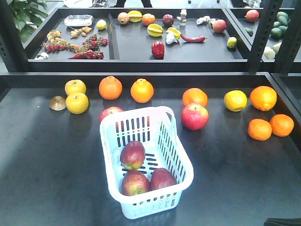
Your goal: Pick three apples into basket with both arms
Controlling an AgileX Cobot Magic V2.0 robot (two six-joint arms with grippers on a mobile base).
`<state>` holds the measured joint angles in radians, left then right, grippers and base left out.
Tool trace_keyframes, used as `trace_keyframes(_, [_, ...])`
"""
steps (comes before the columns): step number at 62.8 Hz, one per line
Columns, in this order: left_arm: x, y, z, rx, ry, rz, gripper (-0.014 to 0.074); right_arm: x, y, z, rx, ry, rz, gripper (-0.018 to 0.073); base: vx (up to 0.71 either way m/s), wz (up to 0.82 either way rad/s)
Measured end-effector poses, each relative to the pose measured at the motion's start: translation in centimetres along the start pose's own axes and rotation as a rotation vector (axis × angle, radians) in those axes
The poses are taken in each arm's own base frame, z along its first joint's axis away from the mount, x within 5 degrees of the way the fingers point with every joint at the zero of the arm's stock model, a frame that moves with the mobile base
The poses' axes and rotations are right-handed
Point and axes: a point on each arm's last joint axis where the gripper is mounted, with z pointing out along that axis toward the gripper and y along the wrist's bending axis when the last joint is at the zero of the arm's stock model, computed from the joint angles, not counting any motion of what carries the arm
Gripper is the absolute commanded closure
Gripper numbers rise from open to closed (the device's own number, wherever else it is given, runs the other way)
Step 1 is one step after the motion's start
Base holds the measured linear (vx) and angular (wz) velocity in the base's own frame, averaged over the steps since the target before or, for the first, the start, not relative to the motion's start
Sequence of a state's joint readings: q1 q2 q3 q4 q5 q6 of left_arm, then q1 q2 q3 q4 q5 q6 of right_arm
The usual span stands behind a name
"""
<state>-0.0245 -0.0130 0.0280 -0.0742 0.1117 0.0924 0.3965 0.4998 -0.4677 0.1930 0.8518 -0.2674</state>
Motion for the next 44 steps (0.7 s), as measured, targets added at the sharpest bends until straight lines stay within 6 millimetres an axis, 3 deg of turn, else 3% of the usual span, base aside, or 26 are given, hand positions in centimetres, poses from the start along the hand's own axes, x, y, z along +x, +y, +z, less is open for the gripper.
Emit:
trace_keyframes(17, [0.0,0.0,0.0,0.000,0.000,0.000,0.0602,-0.1,-0.1,0.0,0.008,-0.011,-0.004,0.0564,0.00,0.00])
trace_keyframes(29, [0.0,0.0,0.0,0.000,0.000,0.000,0.0602,-0.8,-0.5,0.7,0.055,-0.161,0.002,0.0564,0.00,0.00])
trace_keyframes(36, [0.0,0.0,0.0,0.000,0.000,0.000,0.0602,1.0,-0.9,2.9,0.085,-0.211,0.041,0.0564,0.00,0.00])
trace_keyframes(44, [0.0,0.0,0.0,0.000,0.000,0.000,0.0602,4.5,-1.0,5.4,0.105,-0.231,0.170,0.0564,0.00,0.00])
